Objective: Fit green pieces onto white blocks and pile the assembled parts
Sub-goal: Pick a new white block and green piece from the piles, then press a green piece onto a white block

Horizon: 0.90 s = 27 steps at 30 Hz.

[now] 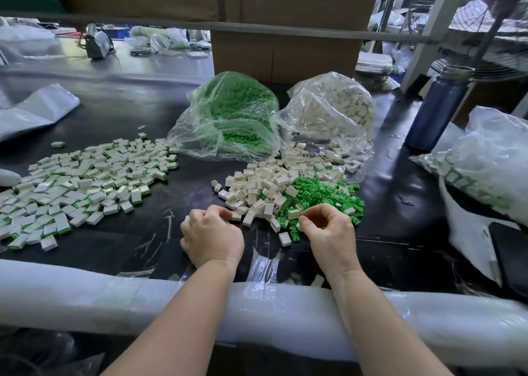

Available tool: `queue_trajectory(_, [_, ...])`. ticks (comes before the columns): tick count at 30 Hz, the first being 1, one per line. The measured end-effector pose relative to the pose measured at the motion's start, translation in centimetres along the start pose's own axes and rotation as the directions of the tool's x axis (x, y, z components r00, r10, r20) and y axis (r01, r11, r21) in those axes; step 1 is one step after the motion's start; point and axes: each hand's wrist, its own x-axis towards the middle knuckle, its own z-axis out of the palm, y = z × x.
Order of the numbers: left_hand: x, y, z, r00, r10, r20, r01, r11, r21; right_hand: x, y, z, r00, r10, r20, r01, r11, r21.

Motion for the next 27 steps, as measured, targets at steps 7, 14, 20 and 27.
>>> queue_trajectory(7, [0.1,-0.1,-0.2,0.994,-0.080,-0.069,0.075,0.994,-0.075,-0.1,0.1,0.0,0.999,-0.003,0.038,0.009,0.988,-0.156])
queue_trajectory(14, [-0.2,-0.1,0.1,0.968,0.179,-0.175,-0.204,0.970,-0.135,-0.3,-0.3,0.2,0.988,0.008,0.152,0.055,0.912,-0.407])
queue_trajectory(20, [-1.4,0.6,0.6,0.707,0.702,0.085,-0.679,0.708,-0.191,-0.2,0.0,0.5,0.992,-0.013,0.129,0.076,0.862,-0.501])
queue_trajectory(27, [-1.3,0.5,1.1,0.663,0.685,0.302,-0.668,0.724,-0.175,-0.2,0.2,0.7,0.990,-0.040,0.136,0.112,0.808,-0.578])
